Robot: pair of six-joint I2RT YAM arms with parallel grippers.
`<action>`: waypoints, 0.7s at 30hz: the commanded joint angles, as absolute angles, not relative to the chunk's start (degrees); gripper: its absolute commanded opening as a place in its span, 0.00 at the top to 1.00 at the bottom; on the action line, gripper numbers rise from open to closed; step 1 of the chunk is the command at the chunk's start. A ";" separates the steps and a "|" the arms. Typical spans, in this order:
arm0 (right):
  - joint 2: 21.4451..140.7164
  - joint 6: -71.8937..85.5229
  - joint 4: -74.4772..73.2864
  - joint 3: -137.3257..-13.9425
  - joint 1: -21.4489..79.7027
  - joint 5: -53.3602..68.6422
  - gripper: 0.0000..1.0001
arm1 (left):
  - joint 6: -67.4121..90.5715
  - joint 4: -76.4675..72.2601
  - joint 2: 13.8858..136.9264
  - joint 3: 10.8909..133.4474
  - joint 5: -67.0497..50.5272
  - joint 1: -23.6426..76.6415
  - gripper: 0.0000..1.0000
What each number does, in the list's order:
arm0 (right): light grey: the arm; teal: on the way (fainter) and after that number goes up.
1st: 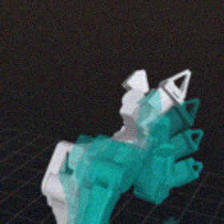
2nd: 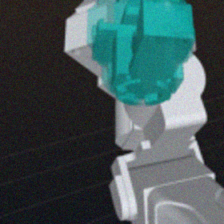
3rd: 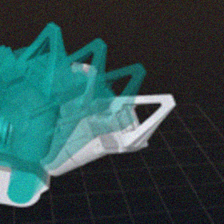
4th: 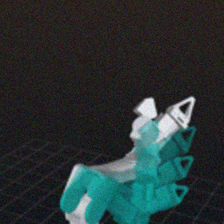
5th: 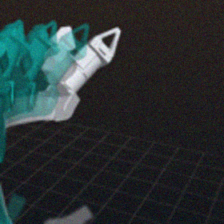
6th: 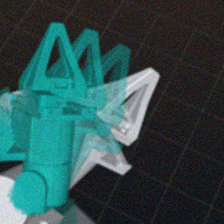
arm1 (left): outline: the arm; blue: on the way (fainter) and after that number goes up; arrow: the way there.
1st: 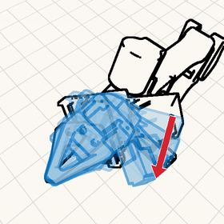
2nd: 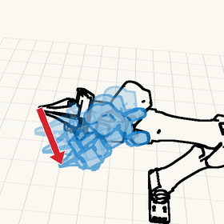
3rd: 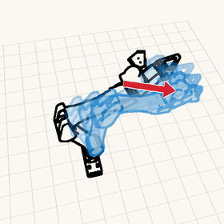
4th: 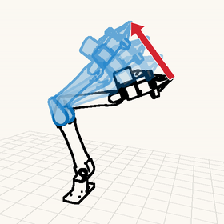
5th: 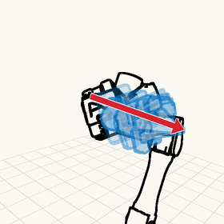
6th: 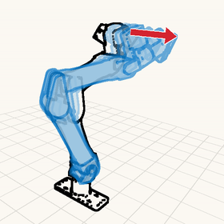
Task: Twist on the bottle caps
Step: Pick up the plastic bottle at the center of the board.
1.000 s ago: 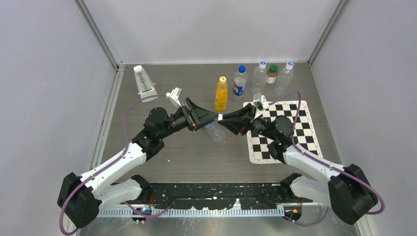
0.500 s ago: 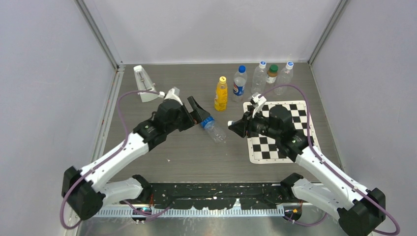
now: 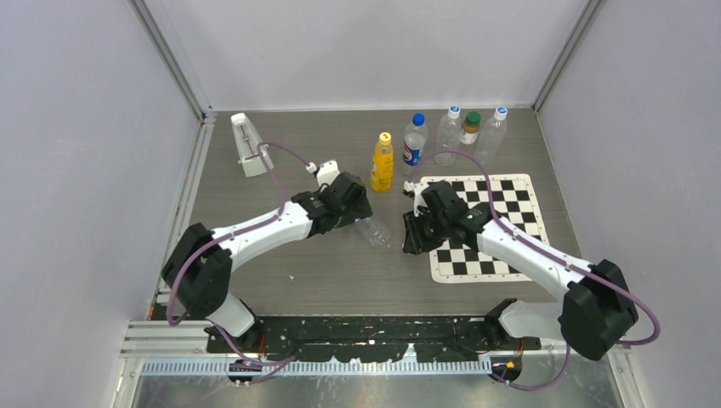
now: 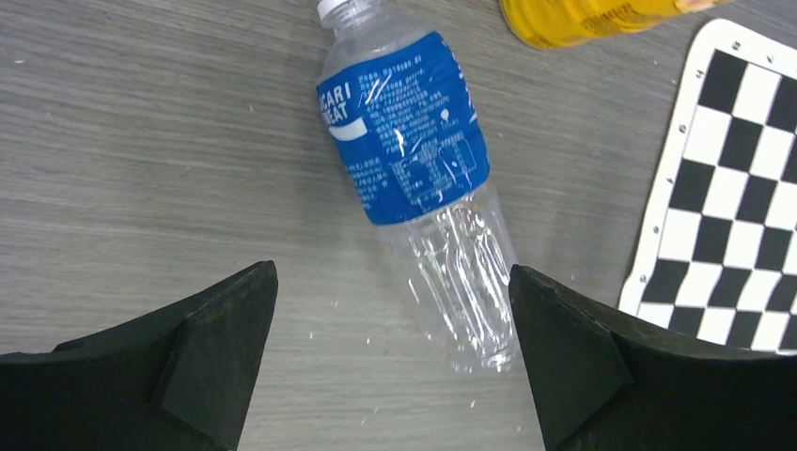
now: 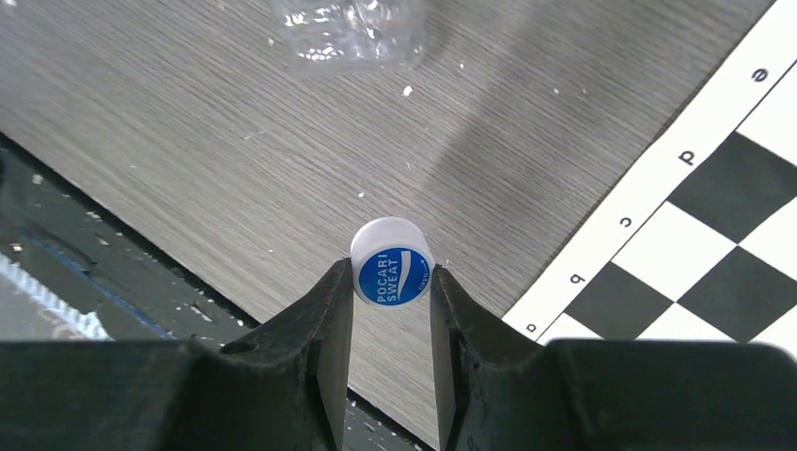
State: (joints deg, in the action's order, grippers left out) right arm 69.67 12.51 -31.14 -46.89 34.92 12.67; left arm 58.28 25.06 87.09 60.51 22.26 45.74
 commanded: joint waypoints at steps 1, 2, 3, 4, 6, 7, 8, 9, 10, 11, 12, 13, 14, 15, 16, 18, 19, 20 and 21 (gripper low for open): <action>73.23 12.08 -30.22 -49.24 38.03 6.33 0.99 | 61.19 23.76 91.88 65.08 28.04 46.23 0.03; 74.95 12.12 -30.18 -49.41 39.26 5.63 0.99 | 61.59 23.50 92.98 65.66 28.39 46.23 0.04; 75.67 12.12 -30.11 -49.71 39.84 3.82 0.99 | 62.03 22.96 93.90 66.08 28.48 46.24 0.04; 77.03 12.08 -30.09 -49.81 41.10 2.79 0.99 | 62.45 22.52 94.89 66.42 28.62 46.23 0.04; 78.66 12.05 -29.86 -49.87 42.44 -0.52 0.99 | 64.11 22.36 96.69 67.13 29.18 46.25 0.04; 79.19 12.04 -29.59 -49.81 42.71 -2.35 0.99 | 65.29 22.55 97.63 67.50 29.40 46.23 0.04; 80.02 12.04 -29.39 -49.63 43.06 -2.84 0.98 | 66.13 22.46 98.47 67.70 29.44 46.23 0.04; 80.35 12.04 -28.97 -49.47 43.20 -3.46 0.98 | 66.83 22.28 99.36 67.93 29.32 46.24 0.04; 80.97 12.11 -28.68 -49.43 43.34 -3.62 0.97 | 67.59 22.24 100.16 68.06 29.13 46.23 0.04; 81.72 12.12 -29.08 -49.63 43.38 -3.91 0.97 | 68.15 21.97 101.00 68.17 29.02 46.23 0.04; 82.04 12.13 -29.22 -49.89 43.47 -4.02 0.97 | 68.57 21.77 101.72 68.29 28.93 46.23 0.04; 82.58 12.17 -29.52 -50.04 43.49 -4.32 0.96 | 69.04 21.72 102.42 68.41 28.70 46.23 0.04; 82.78 12.24 -29.73 -50.26 43.57 -4.40 0.96 | 69.41 21.69 103.08 68.53 28.42 46.23 0.04; 83.07 12.29 -29.80 -50.31 43.54 -4.57 0.96 | 69.74 21.71 103.64 68.57 28.17 46.23 0.05; 83.20 12.34 -29.84 -50.46 43.60 -4.70 0.95 | 70.04 21.75 104.04 68.51 27.98 46.23 0.08; 83.48 12.51 -29.88 -50.59 43.72 -4.88 0.94 | 70.76 22.15 104.40 68.11 27.86 46.27 0.16; 83.71 12.73 -29.84 -50.65 43.74 -4.86 0.94 | 70.95 22.41 104.37 67.74 28.00 46.24 0.20; 83.87 12.82 -29.85 -50.81 43.83 -4.80 0.93 | 71.07 22.65 104.01 67.35 28.43 46.23 0.25; 84.29 13.01 -29.95 -50.94 43.89 -4.73 0.93 | 71.03 22.89 103.61 66.83 28.90 46.23 0.29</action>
